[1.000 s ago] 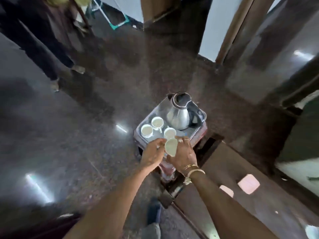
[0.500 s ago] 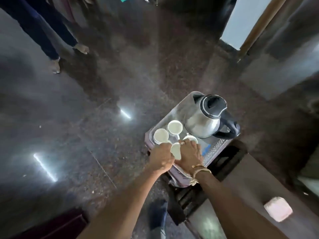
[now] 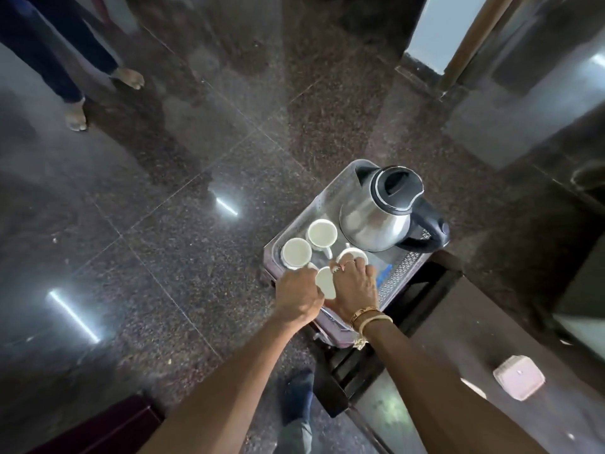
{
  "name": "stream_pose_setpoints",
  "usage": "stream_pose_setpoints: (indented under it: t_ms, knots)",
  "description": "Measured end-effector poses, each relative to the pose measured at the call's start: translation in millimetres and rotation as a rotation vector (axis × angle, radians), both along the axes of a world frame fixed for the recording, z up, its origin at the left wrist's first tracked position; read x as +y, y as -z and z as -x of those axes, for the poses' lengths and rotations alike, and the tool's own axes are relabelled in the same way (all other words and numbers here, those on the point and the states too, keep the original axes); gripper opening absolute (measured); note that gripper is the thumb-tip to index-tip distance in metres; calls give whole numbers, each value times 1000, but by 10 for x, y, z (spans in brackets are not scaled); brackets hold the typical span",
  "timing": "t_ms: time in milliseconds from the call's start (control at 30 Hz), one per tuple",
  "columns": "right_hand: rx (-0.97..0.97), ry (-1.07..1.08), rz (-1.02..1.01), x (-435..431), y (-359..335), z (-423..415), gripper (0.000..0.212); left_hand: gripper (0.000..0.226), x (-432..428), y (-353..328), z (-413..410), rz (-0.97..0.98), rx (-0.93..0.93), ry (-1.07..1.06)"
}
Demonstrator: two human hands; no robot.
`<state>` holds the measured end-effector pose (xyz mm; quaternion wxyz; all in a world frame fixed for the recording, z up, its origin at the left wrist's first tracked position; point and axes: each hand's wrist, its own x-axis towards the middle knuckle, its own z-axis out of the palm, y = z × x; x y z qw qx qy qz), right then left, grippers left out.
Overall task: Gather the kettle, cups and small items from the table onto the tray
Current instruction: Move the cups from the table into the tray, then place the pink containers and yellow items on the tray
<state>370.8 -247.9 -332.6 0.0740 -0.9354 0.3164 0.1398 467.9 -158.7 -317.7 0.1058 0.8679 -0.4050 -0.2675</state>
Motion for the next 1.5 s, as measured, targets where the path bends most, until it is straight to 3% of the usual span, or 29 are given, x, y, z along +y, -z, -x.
stream_pose_setpoints:
  t_ms: [333, 433, 500, 667, 800, 1067, 1267, 1367, 1500]
  knots:
    - [37, 57, -82, 41, -100, -42, 61, 22, -9, -48, 47, 10, -67, 117]
    - [3, 105, -92, 94, -217, -20, 66, 24, -1, -153, 88, -36, -128, 74]
    - [-32, 142, -79, 107, -332, 78, 57, 23, -3, -249, 125, -39, -164, 55]
    - [-220, 438, -115, 259, -626, 758, 72, 28, -63, -536, 458, 162, -144, 5]
    - [-233, 628, -95, 472, -711, 1619, 64, 23, -88, -647, 1083, 173, -49, 104]
    - [-172, 792, -151, 788, -613, 3401, 58, 33, -27, -526, 2794, 284, 115, 286]
    - [-168, 890, -168, 1012, -541, 4559, 46, 31, 109, -413, 4138, 136, 262, 305]
    - [-196, 939, -173, 1112, -498, 5033, 51, 34, 183, -353, 4759, 54, 448, 271]
    - [-196, 1017, -170, 1126, -455, 5597, 53, 38, 200, -248, 5425, 3, 506, 277]
